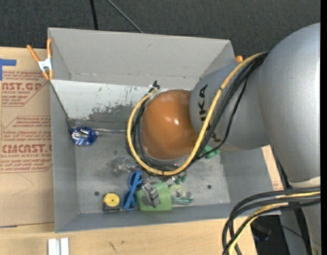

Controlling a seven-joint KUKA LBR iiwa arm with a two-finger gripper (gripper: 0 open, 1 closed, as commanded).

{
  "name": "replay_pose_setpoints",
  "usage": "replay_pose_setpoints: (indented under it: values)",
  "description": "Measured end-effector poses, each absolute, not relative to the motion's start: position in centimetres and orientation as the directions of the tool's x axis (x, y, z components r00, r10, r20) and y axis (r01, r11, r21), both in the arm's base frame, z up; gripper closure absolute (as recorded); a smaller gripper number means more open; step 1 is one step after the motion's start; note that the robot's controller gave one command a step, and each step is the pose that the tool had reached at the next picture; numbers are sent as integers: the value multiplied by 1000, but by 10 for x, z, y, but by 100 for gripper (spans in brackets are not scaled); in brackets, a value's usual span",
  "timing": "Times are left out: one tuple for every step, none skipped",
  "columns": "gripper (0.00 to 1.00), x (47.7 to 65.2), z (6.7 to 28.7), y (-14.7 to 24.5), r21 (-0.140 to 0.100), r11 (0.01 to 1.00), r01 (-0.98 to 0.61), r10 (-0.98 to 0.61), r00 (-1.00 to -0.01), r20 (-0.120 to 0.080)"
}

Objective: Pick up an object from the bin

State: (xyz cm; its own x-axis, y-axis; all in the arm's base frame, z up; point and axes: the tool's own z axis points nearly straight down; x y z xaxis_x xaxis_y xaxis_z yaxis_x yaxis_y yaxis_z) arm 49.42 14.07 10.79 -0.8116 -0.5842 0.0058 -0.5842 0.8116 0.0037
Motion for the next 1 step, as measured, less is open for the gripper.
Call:
replay_pose_setpoints:
  values:
    - [0,496,69,137,2,657,-754,-754,-657,-1]
